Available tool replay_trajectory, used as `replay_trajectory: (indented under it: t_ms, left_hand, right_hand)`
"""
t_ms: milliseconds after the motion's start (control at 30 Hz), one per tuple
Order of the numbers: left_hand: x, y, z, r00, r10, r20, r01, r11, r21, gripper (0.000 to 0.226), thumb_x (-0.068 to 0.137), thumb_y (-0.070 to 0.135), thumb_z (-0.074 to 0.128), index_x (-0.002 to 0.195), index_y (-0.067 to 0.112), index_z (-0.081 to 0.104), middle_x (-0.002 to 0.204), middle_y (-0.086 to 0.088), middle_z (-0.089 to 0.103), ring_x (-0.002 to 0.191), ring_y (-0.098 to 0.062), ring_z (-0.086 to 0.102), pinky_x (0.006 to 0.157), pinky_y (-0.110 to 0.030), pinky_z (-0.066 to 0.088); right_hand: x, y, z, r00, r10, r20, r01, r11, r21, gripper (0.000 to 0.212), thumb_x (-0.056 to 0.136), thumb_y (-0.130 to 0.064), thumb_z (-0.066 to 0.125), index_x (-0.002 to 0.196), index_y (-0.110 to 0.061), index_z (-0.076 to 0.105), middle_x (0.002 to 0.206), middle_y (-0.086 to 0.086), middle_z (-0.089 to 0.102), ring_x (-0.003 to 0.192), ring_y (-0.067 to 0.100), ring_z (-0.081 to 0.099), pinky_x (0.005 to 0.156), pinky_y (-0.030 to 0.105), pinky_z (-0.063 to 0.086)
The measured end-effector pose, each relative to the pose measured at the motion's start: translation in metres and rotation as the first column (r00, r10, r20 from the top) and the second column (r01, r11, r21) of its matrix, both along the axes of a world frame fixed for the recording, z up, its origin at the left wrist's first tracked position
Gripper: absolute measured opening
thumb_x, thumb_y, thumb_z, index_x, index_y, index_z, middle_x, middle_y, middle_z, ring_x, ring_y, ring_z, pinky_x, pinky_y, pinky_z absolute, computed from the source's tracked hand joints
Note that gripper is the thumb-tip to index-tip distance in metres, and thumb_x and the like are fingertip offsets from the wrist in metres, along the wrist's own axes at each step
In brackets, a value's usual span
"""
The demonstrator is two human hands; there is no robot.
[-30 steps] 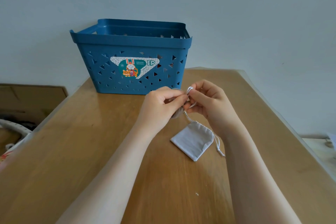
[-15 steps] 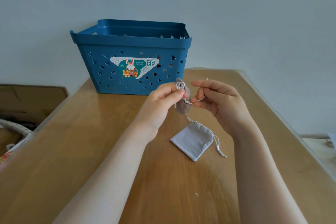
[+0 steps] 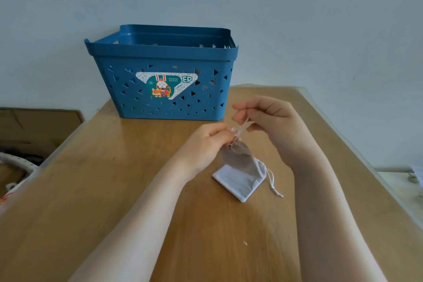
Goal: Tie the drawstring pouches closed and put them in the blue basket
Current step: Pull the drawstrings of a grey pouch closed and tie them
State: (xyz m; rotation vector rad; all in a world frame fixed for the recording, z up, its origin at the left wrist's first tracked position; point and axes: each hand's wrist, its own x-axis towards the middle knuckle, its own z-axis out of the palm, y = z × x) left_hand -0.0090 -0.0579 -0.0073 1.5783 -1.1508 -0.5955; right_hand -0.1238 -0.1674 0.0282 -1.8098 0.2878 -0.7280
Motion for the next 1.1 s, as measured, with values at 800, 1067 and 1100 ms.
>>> replay_trajectory:
  t_ms: [800, 1067, 1100]
  left_hand:
    - [0.002, 0.002, -0.003, 0.964, 0.103, 0.245, -0.059, 0.982, -0.181, 0.035, 0.086, 0.02, 0.037, 0.068, -0.007, 0.047, 0.068, -0.011, 0.05, 0.063, -0.011, 0.045, 0.061, -0.026, 0.034]
    - [0.006, 0.002, -0.002, 0.949, 0.165, 0.267, -0.139, 0.984, -0.114, 0.036, 0.098, 0.014, 0.04, 0.063, 0.015, 0.048, 0.066, 0.004, 0.05, 0.059, -0.003, 0.045, 0.057, -0.021, 0.032]
    - [0.008, 0.003, 0.0, 0.956, 0.193, 0.219, -0.173, 0.979, -0.109, 0.034, 0.098, 0.015, 0.04, 0.066, 0.009, 0.047, 0.066, 0.0, 0.049, 0.061, -0.009, 0.044, 0.059, -0.026, 0.032]
  right_hand:
    - [0.02, 0.02, -0.007, 0.991, -0.012, 0.13, -0.01, 0.986, 0.164, 0.023, 0.092, 0.003, 0.05, 0.096, -0.01, 0.068, 0.084, -0.002, 0.073, 0.08, 0.004, 0.065, 0.082, 0.02, 0.052]
    - [0.03, 0.033, -0.008, 0.992, -0.065, 0.104, 0.051, 0.991, 0.126, 0.045, 0.091, 0.003, 0.049, 0.118, -0.034, 0.051, 0.094, -0.008, 0.065, 0.073, 0.008, 0.061, 0.071, 0.029, 0.054]
    - [0.03, 0.032, -0.008, 0.993, -0.074, 0.088, 0.064, 0.991, 0.118, 0.055, 0.091, 0.002, 0.05, 0.124, -0.041, 0.041, 0.1, -0.007, 0.061, 0.074, 0.009, 0.062, 0.075, 0.031, 0.054]
